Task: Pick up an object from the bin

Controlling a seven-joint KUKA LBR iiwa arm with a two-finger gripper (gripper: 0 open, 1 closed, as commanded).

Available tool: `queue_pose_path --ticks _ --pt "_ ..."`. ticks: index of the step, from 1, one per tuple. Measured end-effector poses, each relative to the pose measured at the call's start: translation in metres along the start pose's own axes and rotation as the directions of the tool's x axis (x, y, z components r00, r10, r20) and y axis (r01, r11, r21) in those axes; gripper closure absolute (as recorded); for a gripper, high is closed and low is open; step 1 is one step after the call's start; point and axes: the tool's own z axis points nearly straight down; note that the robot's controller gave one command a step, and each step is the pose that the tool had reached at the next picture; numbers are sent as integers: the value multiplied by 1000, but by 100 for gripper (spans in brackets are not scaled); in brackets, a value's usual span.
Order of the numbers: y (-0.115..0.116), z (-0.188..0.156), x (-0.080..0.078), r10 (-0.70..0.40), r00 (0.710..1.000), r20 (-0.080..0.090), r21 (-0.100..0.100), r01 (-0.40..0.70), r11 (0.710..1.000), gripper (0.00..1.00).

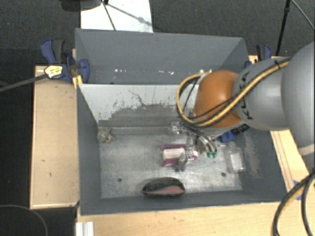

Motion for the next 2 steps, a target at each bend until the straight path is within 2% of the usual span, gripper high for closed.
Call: queue_pose_path --ticks 1,2 --pt "0 -1 1 1 1000 -5 -1 -1 1000 100" --pt "0 -3 0 2 1000 -2 -1 -2 1000 100"
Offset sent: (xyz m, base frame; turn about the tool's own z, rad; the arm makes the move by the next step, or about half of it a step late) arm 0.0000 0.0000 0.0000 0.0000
